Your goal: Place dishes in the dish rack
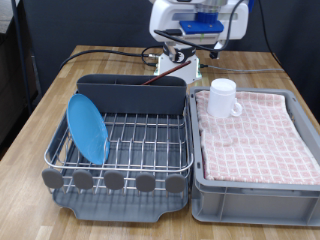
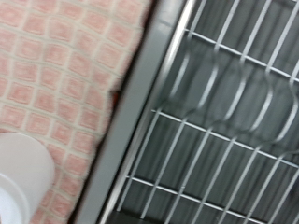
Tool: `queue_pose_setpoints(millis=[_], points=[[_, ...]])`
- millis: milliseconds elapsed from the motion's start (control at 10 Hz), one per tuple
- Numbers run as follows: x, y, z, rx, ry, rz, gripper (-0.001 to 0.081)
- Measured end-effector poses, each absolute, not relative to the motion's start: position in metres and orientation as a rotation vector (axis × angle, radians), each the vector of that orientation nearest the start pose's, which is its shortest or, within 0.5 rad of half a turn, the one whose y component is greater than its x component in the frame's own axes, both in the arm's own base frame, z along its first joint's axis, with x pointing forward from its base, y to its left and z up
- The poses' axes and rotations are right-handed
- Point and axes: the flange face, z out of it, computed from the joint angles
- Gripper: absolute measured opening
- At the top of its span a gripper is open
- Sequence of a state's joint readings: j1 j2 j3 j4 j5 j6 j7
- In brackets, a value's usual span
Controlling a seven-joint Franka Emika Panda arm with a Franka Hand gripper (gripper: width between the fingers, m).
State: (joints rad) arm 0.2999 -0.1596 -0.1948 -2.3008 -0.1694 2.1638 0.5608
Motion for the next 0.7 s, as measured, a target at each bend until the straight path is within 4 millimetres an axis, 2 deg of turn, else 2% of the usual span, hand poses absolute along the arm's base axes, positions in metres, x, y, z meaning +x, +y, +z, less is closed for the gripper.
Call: queue_pose_setpoints(millis=[100, 200, 500, 700], points=[[0.481, 0.058, 0.411, -3.191, 0.547, -0.116, 0.0802], [0.473, 0.063, 0.412, -3.183, 0.531, -0.152, 0.0802], [0.473, 0.064, 0.410, -3.187, 0.531, -0.121, 0.0802], [0.471, 0.074, 0.410, -3.180, 0.499, -0.113, 0.0802]])
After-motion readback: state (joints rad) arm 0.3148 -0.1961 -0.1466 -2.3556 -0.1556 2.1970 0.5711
